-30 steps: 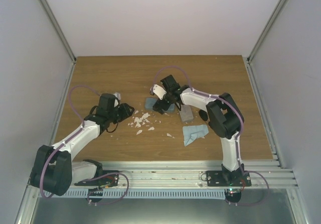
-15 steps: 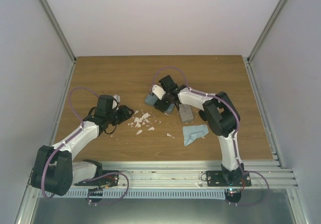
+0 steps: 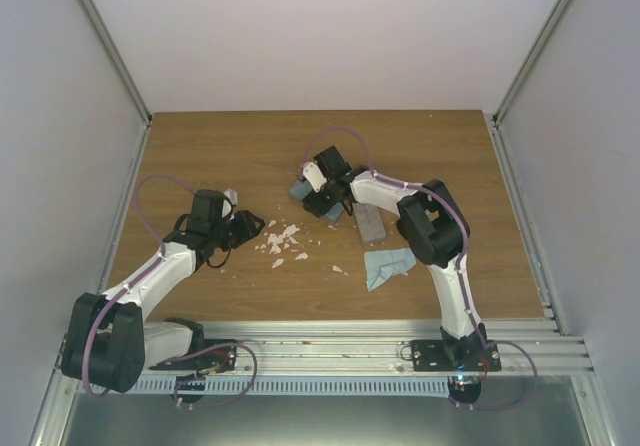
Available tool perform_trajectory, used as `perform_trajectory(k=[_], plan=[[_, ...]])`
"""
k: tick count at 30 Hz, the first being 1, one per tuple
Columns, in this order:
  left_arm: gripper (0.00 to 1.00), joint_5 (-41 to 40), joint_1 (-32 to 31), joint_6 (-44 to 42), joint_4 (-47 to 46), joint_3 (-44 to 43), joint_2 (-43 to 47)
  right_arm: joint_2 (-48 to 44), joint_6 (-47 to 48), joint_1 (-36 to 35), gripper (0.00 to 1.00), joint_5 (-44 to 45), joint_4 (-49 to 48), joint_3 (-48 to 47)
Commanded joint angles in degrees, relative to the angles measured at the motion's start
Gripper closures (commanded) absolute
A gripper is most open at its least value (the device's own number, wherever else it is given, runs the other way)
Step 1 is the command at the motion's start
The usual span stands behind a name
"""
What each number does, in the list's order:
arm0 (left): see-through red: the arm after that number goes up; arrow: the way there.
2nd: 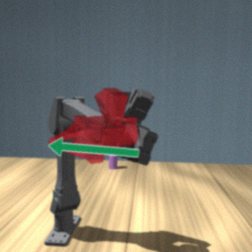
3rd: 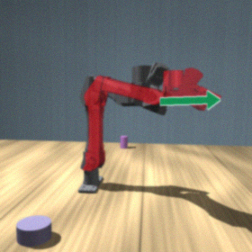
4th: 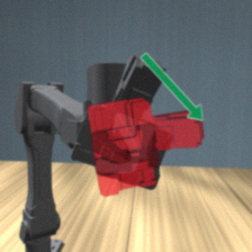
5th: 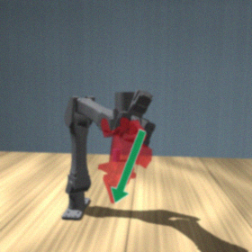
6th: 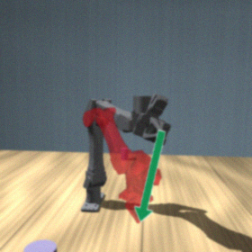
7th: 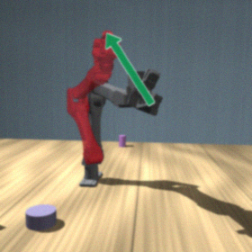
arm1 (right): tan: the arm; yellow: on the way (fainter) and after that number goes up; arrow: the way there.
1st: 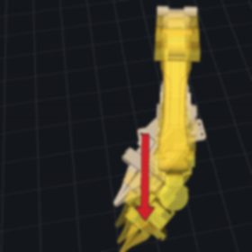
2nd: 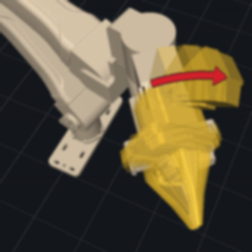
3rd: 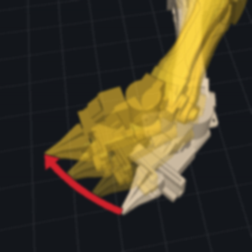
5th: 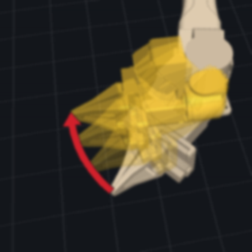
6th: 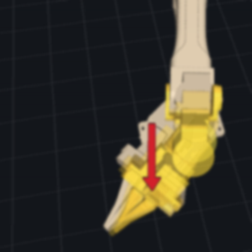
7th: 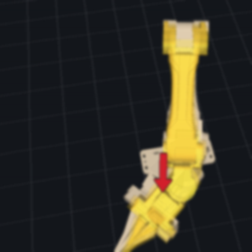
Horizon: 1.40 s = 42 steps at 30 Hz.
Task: Organize the sunglasses
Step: Move the sunglasses case at the center of the board.
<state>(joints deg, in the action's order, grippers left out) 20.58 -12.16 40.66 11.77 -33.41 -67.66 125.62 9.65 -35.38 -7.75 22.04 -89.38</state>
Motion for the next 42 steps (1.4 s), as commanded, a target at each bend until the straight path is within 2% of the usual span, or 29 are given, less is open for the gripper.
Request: perform_trajectory(k=[1,9,13,17,23,32,35,36,38,40,42], plan=[[0.60,0.2,0.5,-0.9,-0.8,1.0,0.9,2.6,-7.7,2.2,0.49,4.6,-1.7,-1.4],[0.60,1.0,0.6,-0.4,-1.2,1.5,0.8,5.1,-21.2,6.9,0.50,20.2,-5.3,-10.5],[0.60,1.4,0.6,0.1,-1.8,2.3,0.9,6.2,-26.0,12.1,0.50,21.0,-5.5,-14.8],[0.60,1.6,0.5,0.3,-2.2,2.5,0.4,7.0,-26.9,17.0,0.50,20.3,-4.4,-17.6],[0.60,2.1,0.6,0.4,-3.2,2.2,-0.7,6.0,-26.1,22.0,0.49,20.3,-2.0,-14.1],[0.60,3.0,0.5,0.5,-3.8,1.2,-1.6,3.0,-27.1,23.9,0.46,17.4,-0.7,-4.5],[0.60,3.0,0.5,0.2,-3.4,0.9,-1.4,1.7,-27.3,23.9,0.38,16.8,-0.1,-2.9],[0.60,3.0,0.5,0.2,-3.3,0.8,-1.3,1.1,-27.4,23.9,0.32,16.8,0.0,-2.5],[0.59,3.1,0.5,0.1,-3.1,0.7,-1.2,-0.8,-27.4,23.9,0.12,16.9,0.0,-1.7],[0.59,3.1,0.5,-0.1,-2.9,0.6,-1.1,-3.8,-27.0,23.9,0.01,16.9,0.0,-1.2],[0.59,3.2,0.5,-0.5,-2.6,0.3,-1.0,-7.0,-26.7,23.8,0.00,17.0,0.6,-0.9]])
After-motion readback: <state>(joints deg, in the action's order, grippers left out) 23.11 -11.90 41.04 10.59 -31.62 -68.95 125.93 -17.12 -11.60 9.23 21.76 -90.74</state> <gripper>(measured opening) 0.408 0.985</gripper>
